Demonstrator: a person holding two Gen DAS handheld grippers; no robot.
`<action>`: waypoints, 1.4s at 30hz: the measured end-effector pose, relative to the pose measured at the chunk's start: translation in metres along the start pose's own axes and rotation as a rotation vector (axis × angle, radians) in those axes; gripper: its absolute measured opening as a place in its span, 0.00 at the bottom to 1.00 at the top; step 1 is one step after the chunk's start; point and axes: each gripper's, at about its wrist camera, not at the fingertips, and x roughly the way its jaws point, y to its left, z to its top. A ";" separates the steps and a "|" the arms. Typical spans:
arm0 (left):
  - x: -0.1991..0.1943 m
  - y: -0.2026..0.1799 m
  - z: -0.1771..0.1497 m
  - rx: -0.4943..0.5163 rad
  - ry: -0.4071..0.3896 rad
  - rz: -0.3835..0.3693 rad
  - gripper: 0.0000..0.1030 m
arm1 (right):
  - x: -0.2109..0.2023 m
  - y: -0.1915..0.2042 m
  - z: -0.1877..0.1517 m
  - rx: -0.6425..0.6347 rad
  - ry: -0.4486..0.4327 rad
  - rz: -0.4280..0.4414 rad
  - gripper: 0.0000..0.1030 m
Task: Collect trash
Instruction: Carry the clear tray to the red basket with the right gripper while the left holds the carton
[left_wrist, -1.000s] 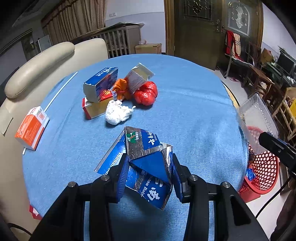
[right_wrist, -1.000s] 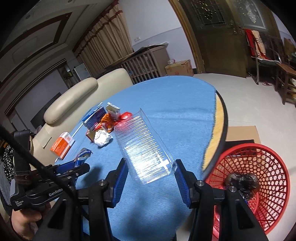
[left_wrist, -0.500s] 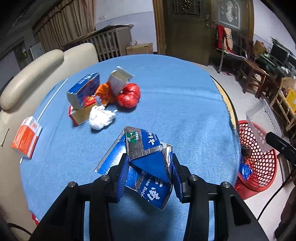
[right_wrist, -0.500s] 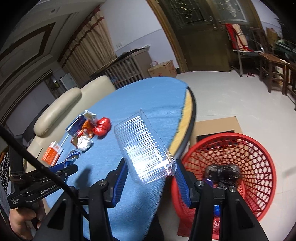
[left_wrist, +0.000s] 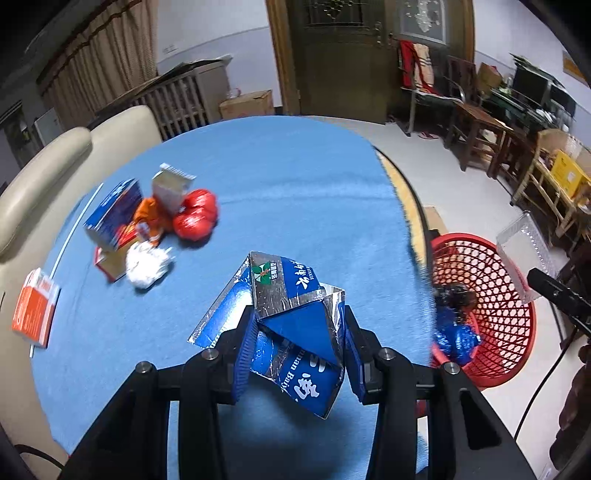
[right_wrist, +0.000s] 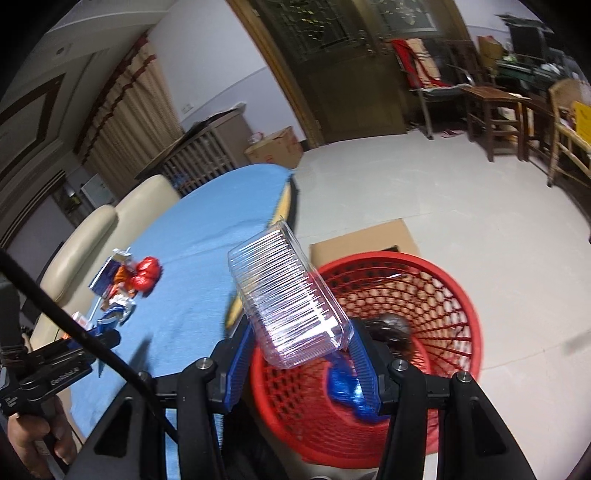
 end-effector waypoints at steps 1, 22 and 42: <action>0.000 -0.004 0.002 0.008 -0.003 -0.004 0.44 | 0.000 -0.004 0.000 0.006 0.000 -0.007 0.52; -0.004 -0.066 0.023 0.114 -0.016 -0.042 0.44 | 0.003 -0.052 -0.006 0.100 0.025 -0.077 0.52; -0.004 -0.095 0.028 0.162 -0.018 -0.067 0.44 | 0.011 -0.069 -0.007 0.141 0.060 -0.101 0.70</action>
